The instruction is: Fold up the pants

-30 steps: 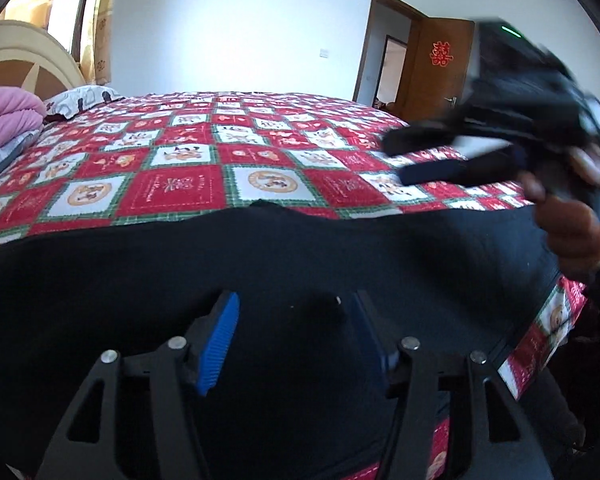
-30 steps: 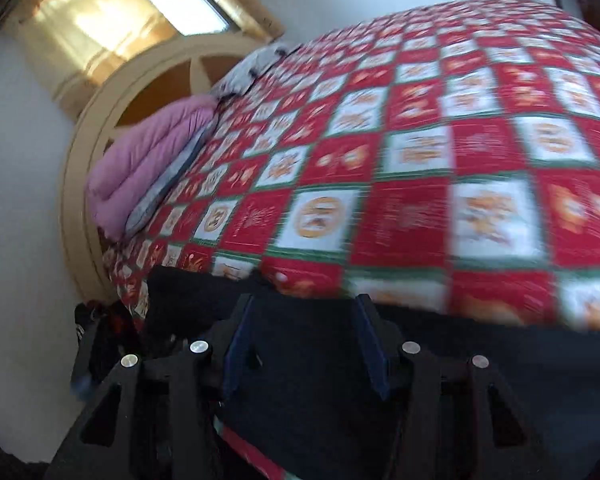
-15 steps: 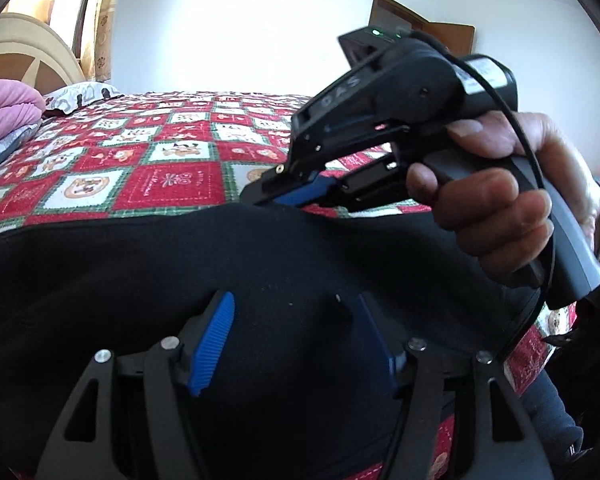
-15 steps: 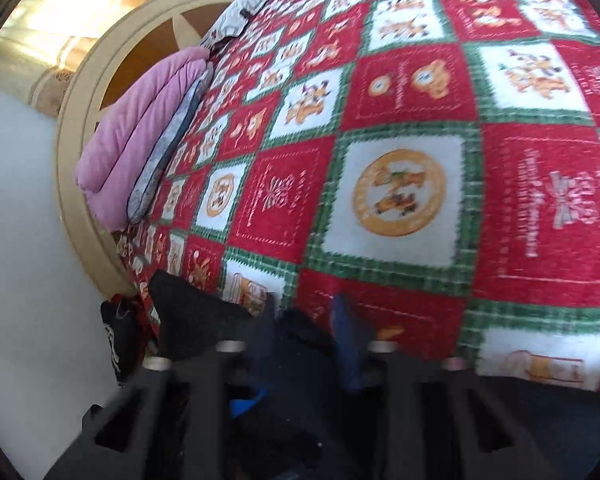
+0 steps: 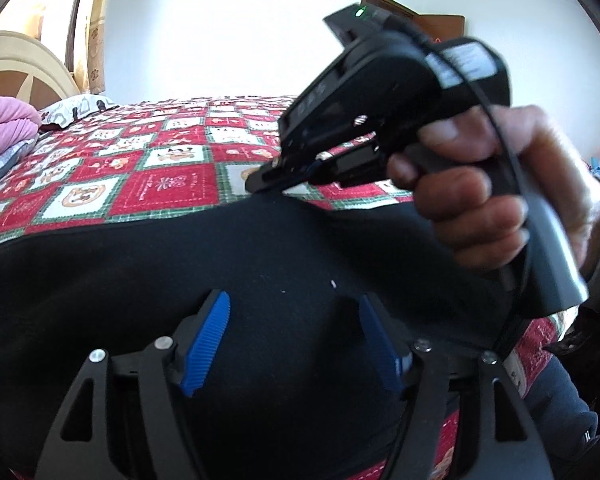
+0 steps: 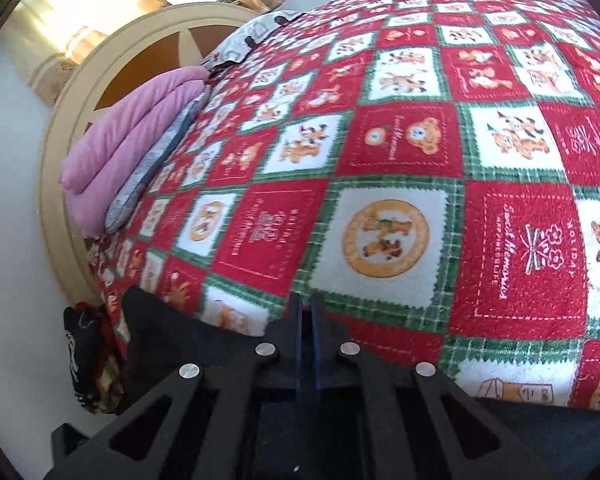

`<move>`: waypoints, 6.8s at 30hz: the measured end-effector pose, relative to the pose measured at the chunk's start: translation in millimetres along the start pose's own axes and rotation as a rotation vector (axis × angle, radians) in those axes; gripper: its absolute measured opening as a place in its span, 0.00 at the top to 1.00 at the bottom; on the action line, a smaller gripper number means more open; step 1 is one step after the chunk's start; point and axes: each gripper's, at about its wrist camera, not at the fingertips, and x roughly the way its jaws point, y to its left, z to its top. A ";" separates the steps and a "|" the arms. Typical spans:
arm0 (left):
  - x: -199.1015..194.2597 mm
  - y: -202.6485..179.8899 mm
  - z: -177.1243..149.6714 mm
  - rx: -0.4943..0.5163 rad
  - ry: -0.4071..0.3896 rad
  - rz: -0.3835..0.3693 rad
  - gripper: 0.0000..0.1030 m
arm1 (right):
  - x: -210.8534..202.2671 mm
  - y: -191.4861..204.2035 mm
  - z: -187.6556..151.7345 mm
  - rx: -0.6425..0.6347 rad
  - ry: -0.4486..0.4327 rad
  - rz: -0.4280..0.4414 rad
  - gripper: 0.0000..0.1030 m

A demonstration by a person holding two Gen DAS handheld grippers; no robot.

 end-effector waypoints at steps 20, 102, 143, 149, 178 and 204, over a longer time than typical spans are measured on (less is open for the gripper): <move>-4.0 2.9 3.4 -0.065 0.014 -0.027 0.27 | -80.1 -7.7 -30.2 -0.141 -0.106 -0.192 0.46; -39.6 -23.3 -7.6 -0.043 0.018 0.035 0.06 | -431.5 -305.6 -255.9 0.761 -0.840 -0.343 0.88; -24.3 0.1 -16.4 -0.118 0.047 0.067 0.06 | -250.6 -69.9 -178.4 -0.081 -0.524 -0.358 0.90; -24.3 0.4 -16.5 -0.119 0.047 0.066 0.06 | -218.3 -56.3 -177.7 -0.126 -0.468 -0.380 0.90; -27.2 11.4 -15.8 -0.166 0.016 0.070 0.06 | -117.6 26.4 -186.1 -0.436 -0.325 -0.366 0.90; 29.3 -86.1 46.9 -0.045 0.162 -0.274 0.20 | -241.8 -100.9 -166.4 -0.077 -0.396 -0.439 0.65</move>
